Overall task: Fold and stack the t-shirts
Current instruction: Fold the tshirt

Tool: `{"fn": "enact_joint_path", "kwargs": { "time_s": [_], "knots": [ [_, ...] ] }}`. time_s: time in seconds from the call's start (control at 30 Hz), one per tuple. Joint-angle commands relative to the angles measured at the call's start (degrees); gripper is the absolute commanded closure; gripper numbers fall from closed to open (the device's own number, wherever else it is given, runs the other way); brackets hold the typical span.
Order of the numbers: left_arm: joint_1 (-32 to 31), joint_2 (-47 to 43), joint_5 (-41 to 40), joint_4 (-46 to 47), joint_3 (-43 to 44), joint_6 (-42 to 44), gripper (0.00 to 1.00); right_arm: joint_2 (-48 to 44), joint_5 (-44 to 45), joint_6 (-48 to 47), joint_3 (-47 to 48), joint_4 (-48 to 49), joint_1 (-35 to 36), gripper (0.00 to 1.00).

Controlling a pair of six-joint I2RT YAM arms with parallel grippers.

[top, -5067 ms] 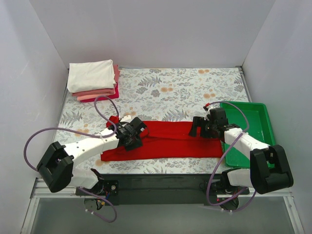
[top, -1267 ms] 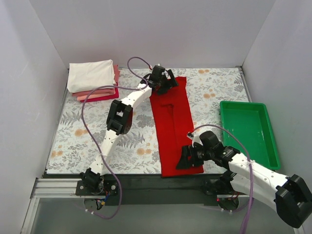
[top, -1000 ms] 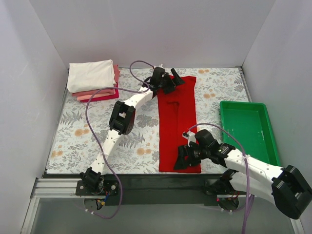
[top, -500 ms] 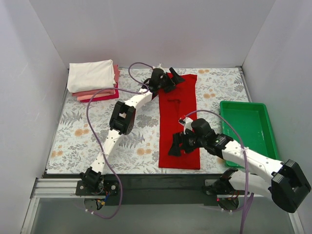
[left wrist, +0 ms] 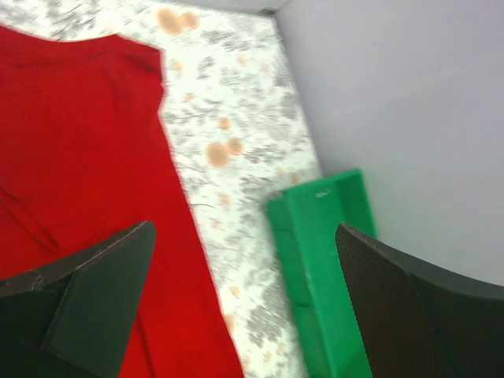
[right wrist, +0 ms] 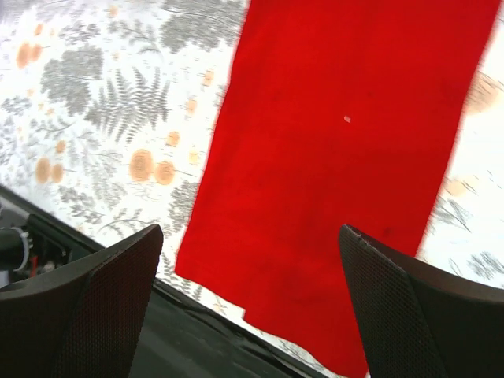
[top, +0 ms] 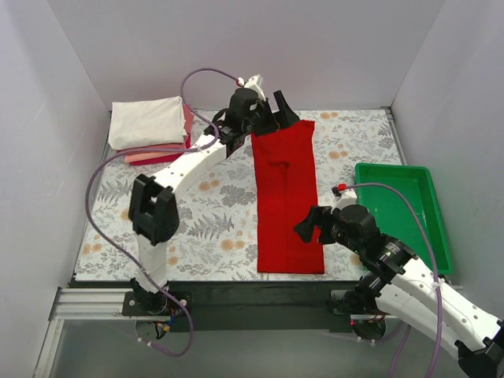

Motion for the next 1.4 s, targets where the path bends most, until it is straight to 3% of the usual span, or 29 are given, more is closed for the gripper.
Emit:
{"fn": "enact_joint_path", "kwargs": {
  "time_s": [0.0,0.13,0.27,0.4,0.6,0.93,1.03,1.23,1.33,1.37],
  "knots": [
    [-4.9,-14.0,-7.5,-3.9,-10.4,4.4,0.02,-3.2,5.9,2.5,-1.5,-6.8,0.0,0.02],
    [-12.0,-25.9,-17.1,-6.2,-31.5,-2.3,0.02,-3.6,4.4,2.9,-0.8,-13.2,-0.2,0.02],
    [-15.7,-36.2,-17.0,-11.5,-46.4,-11.9,0.02,-1.6,2.3,2.8,-0.7,-18.8,-0.2,0.02],
    [-21.3,-41.9,-18.9,-20.2,-55.1,-19.8,0.02,1.9,-0.1,2.4,-2.6,-19.6,-0.3,0.02],
    [-27.5,-45.4,-13.3,-20.8,-66.1,-25.9,0.08,4.7,0.0,2.9,-4.0,-19.5,-0.4,0.04],
    [-30.5,-39.6,-10.1,-16.6,-66.1,-23.6,0.26,3.5,0.7,6.0,-5.5,-19.6,-0.3,0.06],
    [-30.6,-36.8,-8.0,-16.0,-65.6,-23.4,0.46,3.2,0.3,6.3,-5.3,-19.6,-0.4,0.06],
    [-30.9,-33.2,-7.8,-15.7,-65.1,-23.1,0.5,1.9,0.2,6.7,-5.2,-19.6,-0.5,0.07],
    [-30.9,-32.4,-7.8,-15.4,-64.9,-23.2,0.6,1.9,-0.1,6.7,-5.5,-19.5,-0.4,0.08],
    [-30.9,-32.2,-7.8,-15.5,-64.9,-23.2,0.7,2.0,-0.2,6.6,-5.4,-19.6,-0.4,0.09]
  ]
}}
